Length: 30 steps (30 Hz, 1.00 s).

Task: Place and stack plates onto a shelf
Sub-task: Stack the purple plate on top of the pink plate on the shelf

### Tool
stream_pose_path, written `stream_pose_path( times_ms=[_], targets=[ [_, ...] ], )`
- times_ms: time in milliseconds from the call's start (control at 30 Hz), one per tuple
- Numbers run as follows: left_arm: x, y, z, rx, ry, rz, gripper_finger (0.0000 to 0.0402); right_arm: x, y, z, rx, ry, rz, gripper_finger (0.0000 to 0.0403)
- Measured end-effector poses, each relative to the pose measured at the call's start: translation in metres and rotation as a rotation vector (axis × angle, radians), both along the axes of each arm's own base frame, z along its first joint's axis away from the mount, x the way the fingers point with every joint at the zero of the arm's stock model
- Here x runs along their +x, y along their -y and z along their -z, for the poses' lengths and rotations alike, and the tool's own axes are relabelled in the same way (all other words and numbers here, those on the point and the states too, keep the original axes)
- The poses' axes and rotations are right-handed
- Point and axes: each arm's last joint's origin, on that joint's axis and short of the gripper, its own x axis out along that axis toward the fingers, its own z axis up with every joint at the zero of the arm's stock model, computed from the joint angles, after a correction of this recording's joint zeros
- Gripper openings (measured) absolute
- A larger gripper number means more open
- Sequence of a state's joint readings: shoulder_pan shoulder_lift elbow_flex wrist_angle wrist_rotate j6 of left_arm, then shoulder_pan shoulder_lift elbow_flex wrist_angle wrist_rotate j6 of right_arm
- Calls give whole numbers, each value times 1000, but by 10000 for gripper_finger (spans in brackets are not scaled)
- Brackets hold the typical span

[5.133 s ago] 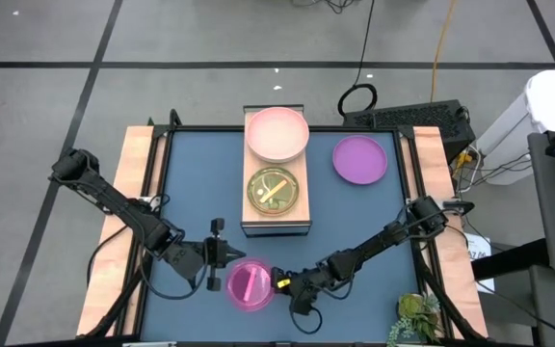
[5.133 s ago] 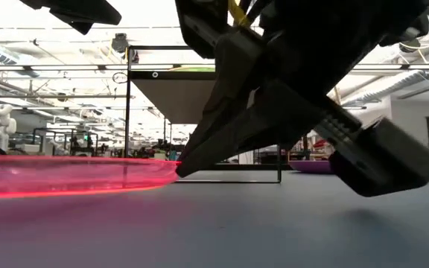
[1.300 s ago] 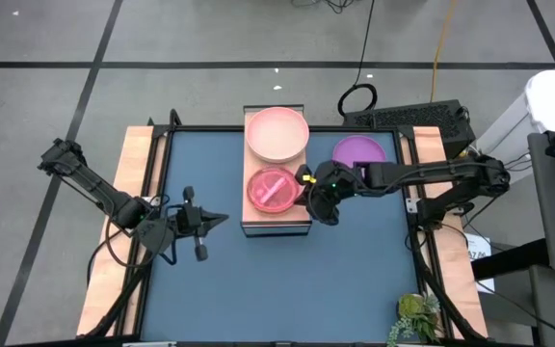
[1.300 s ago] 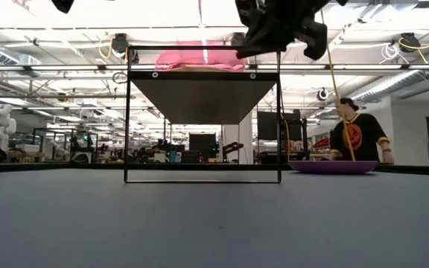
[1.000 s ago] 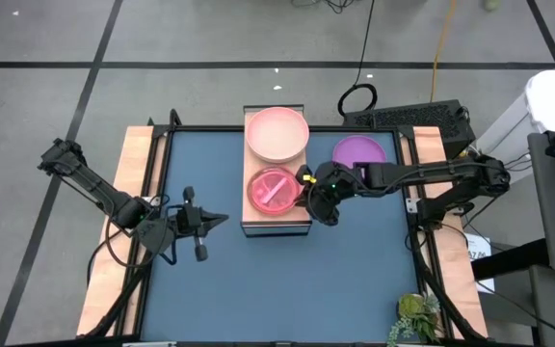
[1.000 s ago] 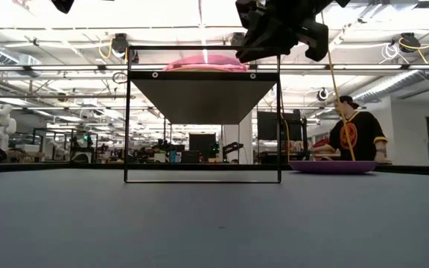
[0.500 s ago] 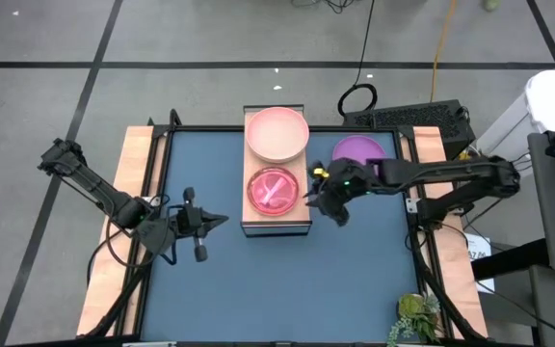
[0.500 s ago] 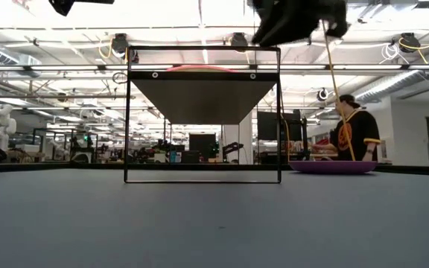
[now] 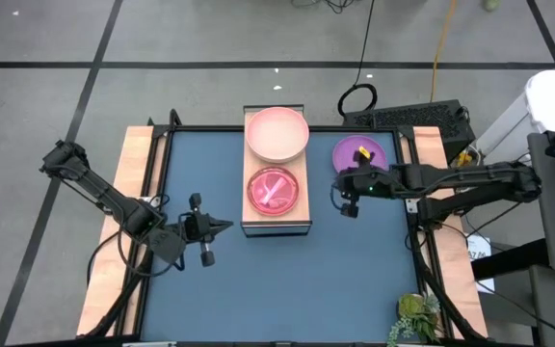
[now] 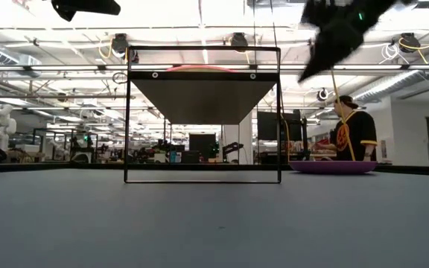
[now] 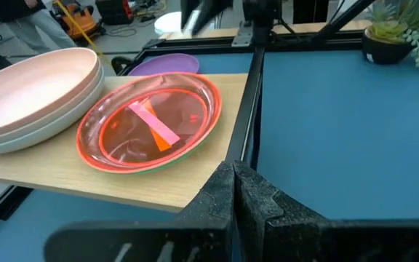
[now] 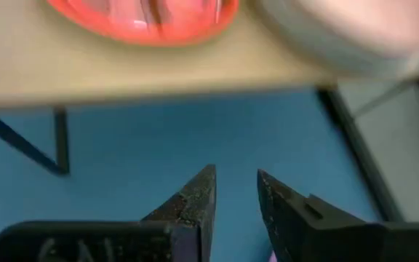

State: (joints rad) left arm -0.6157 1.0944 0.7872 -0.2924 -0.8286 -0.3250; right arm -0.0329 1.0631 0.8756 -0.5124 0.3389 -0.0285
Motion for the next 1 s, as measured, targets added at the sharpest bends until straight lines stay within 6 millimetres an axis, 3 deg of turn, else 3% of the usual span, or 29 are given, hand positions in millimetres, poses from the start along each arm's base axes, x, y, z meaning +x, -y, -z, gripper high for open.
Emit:
stream_pose_path(
  times_ms=[300,500,767,1000],
  targets=[
    [2,-3,-1,1,9,-15,3,-21,19,63,127,-109,244,128],
    [5,-8,-1,4,7,-40,3,-32,37,77,214,-77,458,159],
    [8,-13,-1,20,2,-55,3,-36,49,98,216,-139,516,186],
    [9,-16,-1,23,1,-72,3,-26,54,111,176,-194,460,174]
  ],
)
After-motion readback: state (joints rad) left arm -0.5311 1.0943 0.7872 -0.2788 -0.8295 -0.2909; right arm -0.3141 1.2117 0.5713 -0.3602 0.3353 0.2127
